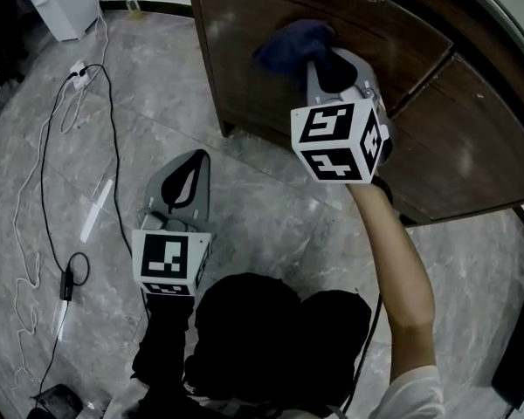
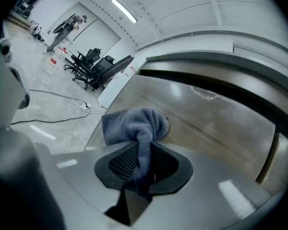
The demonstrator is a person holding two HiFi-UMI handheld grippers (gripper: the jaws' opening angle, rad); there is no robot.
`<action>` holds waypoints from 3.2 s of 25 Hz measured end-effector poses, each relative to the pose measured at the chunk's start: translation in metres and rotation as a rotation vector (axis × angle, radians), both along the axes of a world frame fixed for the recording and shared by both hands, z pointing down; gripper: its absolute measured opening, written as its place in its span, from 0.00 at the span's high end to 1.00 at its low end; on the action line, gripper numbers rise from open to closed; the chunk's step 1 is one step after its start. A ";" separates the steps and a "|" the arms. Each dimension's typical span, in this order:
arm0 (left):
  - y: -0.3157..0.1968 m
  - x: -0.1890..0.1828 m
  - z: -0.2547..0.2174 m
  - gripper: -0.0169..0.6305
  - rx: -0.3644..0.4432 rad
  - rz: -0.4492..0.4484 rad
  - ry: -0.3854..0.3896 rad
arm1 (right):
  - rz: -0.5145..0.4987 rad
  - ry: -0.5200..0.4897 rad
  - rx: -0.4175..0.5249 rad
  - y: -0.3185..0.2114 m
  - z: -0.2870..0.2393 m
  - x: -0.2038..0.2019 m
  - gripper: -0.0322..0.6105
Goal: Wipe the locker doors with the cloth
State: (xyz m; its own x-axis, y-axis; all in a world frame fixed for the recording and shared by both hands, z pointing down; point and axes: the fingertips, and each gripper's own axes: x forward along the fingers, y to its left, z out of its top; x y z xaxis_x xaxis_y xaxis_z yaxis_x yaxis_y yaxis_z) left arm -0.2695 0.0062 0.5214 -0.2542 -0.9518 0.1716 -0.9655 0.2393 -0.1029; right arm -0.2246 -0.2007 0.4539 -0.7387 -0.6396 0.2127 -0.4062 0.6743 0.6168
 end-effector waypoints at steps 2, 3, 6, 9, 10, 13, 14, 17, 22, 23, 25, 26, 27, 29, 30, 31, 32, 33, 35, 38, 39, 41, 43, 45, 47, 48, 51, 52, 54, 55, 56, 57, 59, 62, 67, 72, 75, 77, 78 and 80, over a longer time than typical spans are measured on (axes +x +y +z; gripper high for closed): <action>0.005 -0.005 0.001 0.97 -0.005 -0.009 0.003 | 0.003 -0.030 0.015 0.001 -0.024 -0.002 0.83; 0.009 -0.005 0.003 0.97 -0.012 -0.013 0.007 | 0.001 -0.040 0.020 0.002 -0.034 -0.003 0.83; 0.017 -0.008 0.008 0.97 -0.021 -0.025 0.016 | -0.015 -0.063 0.035 0.006 -0.063 -0.009 0.83; 0.019 -0.012 0.007 0.97 -0.016 -0.035 0.018 | -0.023 -0.093 0.059 0.008 -0.091 -0.018 0.83; 0.020 -0.013 0.007 0.97 -0.017 -0.038 0.018 | -0.026 -0.101 0.066 0.008 -0.097 -0.020 0.83; 0.024 -0.016 0.009 0.97 -0.018 -0.048 0.019 | -0.018 -0.106 0.073 0.009 -0.095 -0.024 0.83; 0.026 -0.018 0.011 0.97 -0.019 -0.053 0.021 | -0.012 -0.098 0.065 0.009 -0.087 -0.025 0.83; 0.032 -0.023 0.020 0.97 -0.026 -0.072 0.027 | -0.011 -0.058 0.046 0.010 -0.051 -0.034 0.83; 0.046 -0.024 0.043 0.97 -0.057 -0.089 0.063 | -0.015 0.043 0.019 0.015 0.028 -0.051 0.83; 0.049 -0.025 0.048 0.97 -0.068 -0.090 0.072 | -0.019 0.069 0.020 0.016 0.046 -0.056 0.83; 0.054 -0.028 0.054 0.97 -0.077 -0.095 0.082 | -0.025 0.130 0.038 0.019 0.081 -0.064 0.83; 0.056 -0.030 0.056 0.97 -0.077 -0.100 0.083 | -0.027 0.159 0.046 0.020 0.098 -0.067 0.83; 0.058 -0.032 0.057 0.97 -0.077 -0.105 0.083 | -0.030 0.185 0.044 0.021 0.114 -0.071 0.83; 0.062 -0.035 0.062 0.97 -0.088 -0.114 0.089 | -0.035 0.228 0.021 0.023 0.144 -0.078 0.83; 0.063 -0.036 0.065 0.97 -0.094 -0.116 0.092 | -0.036 0.248 0.007 0.024 0.159 -0.080 0.83; 0.064 -0.038 0.067 0.97 -0.095 -0.119 0.094 | -0.037 0.269 -0.006 0.025 0.173 -0.083 0.83; 0.065 -0.039 0.068 0.97 -0.096 -0.122 0.096 | -0.036 0.288 -0.021 0.025 0.187 -0.085 0.83; 0.066 -0.041 0.070 0.97 -0.100 -0.126 0.099 | -0.035 0.307 -0.038 0.026 0.201 -0.086 0.83; 0.069 -0.045 0.074 0.97 -0.109 -0.134 0.104 | -0.031 0.345 -0.071 0.027 0.229 -0.088 0.83; 0.071 -0.049 0.079 0.97 -0.107 -0.143 0.105 | -0.025 0.401 -0.116 0.026 0.268 -0.086 0.83; 0.070 -0.050 0.080 0.97 -0.106 -0.146 0.108 | -0.023 0.418 -0.130 0.026 0.281 -0.085 0.83; 0.071 -0.051 0.083 0.97 -0.110 -0.148 0.115 | -0.019 0.447 -0.154 0.026 0.301 -0.084 0.83; 0.071 -0.051 0.084 0.97 -0.115 -0.147 0.120 | -0.012 0.462 -0.170 0.026 0.309 -0.084 0.83; 0.070 -0.053 0.085 0.97 -0.116 -0.146 0.120 | -0.012 0.454 -0.166 0.026 0.302 -0.086 0.83; 0.072 -0.055 0.086 0.97 -0.115 -0.152 0.120 | -0.029 0.428 -0.151 0.029 0.282 -0.092 0.83; 0.072 -0.056 0.085 0.97 -0.118 -0.154 0.124 | -0.039 0.413 -0.141 0.030 0.267 -0.096 0.83; 0.070 -0.052 0.083 0.97 -0.119 -0.148 0.137 | -0.053 0.349 -0.094 0.032 0.209 -0.109 0.83; 0.068 -0.050 0.081 0.97 -0.118 -0.144 0.138 | -0.054 0.322 -0.077 0.032 0.187 -0.112 0.83; 0.066 -0.048 0.078 0.97 -0.116 -0.140 0.137 | -0.053 0.266 -0.046 0.032 0.141 -0.117 0.83; 0.065 -0.047 0.076 0.97 -0.113 -0.137 0.135 | -0.052 0.240 -0.032 0.032 0.118 -0.119 0.83; 0.064 -0.047 0.074 0.97 -0.109 -0.135 0.133 | -0.050 0.216 -0.018 0.032 0.097 -0.121 0.83; 0.063 -0.047 0.071 0.97 -0.102 -0.134 0.130 | -0.048 0.195 -0.002 0.032 0.078 -0.122 0.83; 0.060 -0.047 0.062 0.97 -0.080 -0.130 0.118 | -0.046 0.157 0.037 0.033 0.040 -0.126 0.83; 0.059 -0.047 0.054 0.97 -0.059 -0.129 0.102 | -0.052 0.121 0.092 0.033 -0.009 -0.129 0.83; 0.062 -0.044 0.054 0.97 -0.066 -0.124 0.113 | -0.076 0.093 0.140 0.035 -0.075 -0.142 0.83; 0.065 -0.047 0.057 0.97 -0.064 -0.132 0.109 | -0.056 0.063 0.169 0.035 -0.098 -0.147 0.83; 0.068 -0.055 0.062 0.97 -0.069 -0.151 0.106 | -0.061 0.106 0.143 0.035 -0.061 -0.152 0.83; 0.070 -0.058 0.066 0.97 -0.073 -0.159 0.110 | -0.075 0.152 0.130 0.038 -0.024 -0.156 0.83; 0.070 -0.058 0.068 0.97 -0.077 -0.160 0.115 | -0.080 0.177 0.132 0.039 -0.005 -0.157 0.83; 0.071 -0.056 0.072 0.97 -0.087 -0.163 0.125 | -0.081 0.227 0.153 0.041 0.029 -0.157 0.83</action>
State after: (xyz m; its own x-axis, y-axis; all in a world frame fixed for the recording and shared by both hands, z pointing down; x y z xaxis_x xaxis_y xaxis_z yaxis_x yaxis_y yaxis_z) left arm -0.3256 0.0773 0.5932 -0.3749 -0.8802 0.2911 -0.9213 0.3886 -0.0117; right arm -0.3821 -0.1600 0.4827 -0.7336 -0.6177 0.2835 -0.1948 0.5907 0.7830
